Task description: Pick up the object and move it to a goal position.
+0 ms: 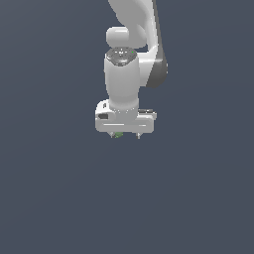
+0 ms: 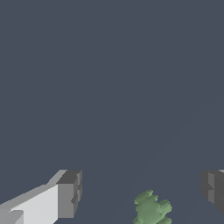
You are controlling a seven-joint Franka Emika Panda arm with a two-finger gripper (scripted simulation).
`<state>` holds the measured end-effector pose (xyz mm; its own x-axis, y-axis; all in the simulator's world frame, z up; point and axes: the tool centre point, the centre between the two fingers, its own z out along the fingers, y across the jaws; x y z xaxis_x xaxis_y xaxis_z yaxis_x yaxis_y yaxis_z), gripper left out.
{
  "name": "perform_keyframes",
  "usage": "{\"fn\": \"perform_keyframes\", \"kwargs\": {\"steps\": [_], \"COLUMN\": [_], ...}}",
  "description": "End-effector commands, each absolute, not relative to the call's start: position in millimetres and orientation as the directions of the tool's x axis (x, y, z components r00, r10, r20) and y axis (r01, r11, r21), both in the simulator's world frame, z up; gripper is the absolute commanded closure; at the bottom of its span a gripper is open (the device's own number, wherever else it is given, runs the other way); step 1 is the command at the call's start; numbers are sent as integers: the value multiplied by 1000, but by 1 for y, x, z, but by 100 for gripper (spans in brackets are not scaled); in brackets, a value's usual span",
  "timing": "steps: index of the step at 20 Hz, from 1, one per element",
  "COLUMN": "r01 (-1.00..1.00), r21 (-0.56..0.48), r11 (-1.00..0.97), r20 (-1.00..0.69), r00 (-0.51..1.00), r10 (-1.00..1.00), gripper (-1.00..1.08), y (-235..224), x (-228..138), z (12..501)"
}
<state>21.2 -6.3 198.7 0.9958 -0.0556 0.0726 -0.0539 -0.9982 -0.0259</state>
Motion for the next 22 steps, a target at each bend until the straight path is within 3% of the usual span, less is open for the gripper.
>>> {"fn": "perform_keyframes", "kwargs": {"steps": [1,12,22], "r01": [-54,-54,-82], "r21": [-26,-26,-26], "r11": [-998,-998,-996], "r20": [73,73,86], "r00": [996,996,993], "r10": [-56,-56,-84], "gripper": [-92,-92,-92], "y": [-6,-7,-36], "x": [21,21,21], "z": [199,199,201]}}
